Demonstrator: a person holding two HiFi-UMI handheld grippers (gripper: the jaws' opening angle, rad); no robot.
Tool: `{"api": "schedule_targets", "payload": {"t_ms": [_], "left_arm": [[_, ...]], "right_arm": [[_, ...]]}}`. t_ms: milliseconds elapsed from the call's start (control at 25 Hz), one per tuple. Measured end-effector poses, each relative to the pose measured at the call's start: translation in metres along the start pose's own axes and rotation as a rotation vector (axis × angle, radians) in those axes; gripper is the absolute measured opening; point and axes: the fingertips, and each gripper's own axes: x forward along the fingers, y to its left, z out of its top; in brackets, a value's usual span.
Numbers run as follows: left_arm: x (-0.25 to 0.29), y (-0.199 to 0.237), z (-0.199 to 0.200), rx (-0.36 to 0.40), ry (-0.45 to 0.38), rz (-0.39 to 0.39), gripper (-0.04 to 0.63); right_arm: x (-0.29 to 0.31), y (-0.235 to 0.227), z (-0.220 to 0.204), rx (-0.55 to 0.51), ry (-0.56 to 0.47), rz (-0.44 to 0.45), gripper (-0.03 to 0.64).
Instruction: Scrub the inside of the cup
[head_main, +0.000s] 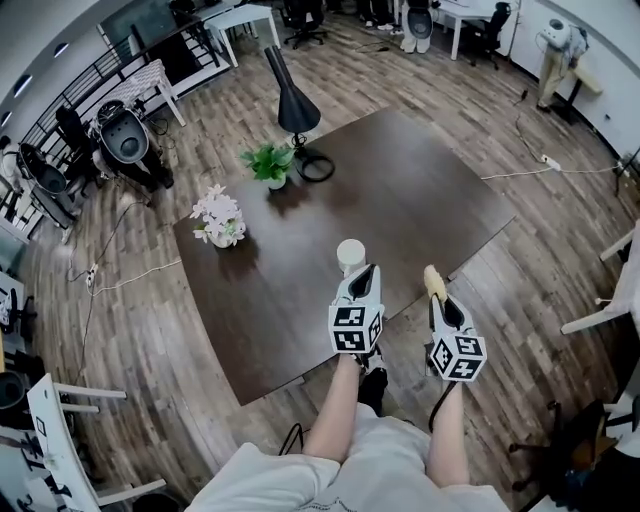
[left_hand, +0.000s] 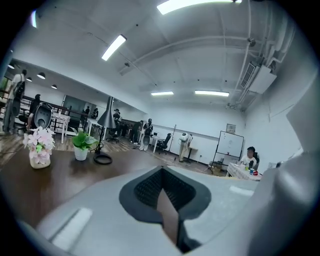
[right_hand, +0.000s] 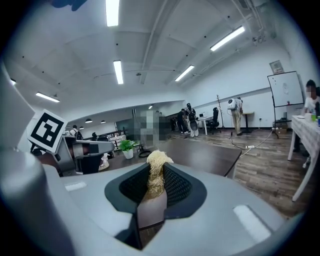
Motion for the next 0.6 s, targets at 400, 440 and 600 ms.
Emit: {"api": "schedule_targets", "payload": {"t_ms": [400, 440, 600], "left_arm": [[0.073, 0.017, 0.038, -0.032, -0.027, 0.039, 0.000], [0.078, 0.017, 0.041, -0.032, -0.028, 0.042, 0.000], [0.095, 0.018, 0.050, -0.006, -0.036, 0.041, 0.000]], "right_arm": [[0.062, -0.025, 0.045, -0.057, 0.011, 0.054, 0.098], [0.067, -0.026, 0.049, -0.058, 0.010, 0.065, 0.098], [0.093, -0.026, 0.062, -0.069, 0.009, 0.113, 0.098]]}}
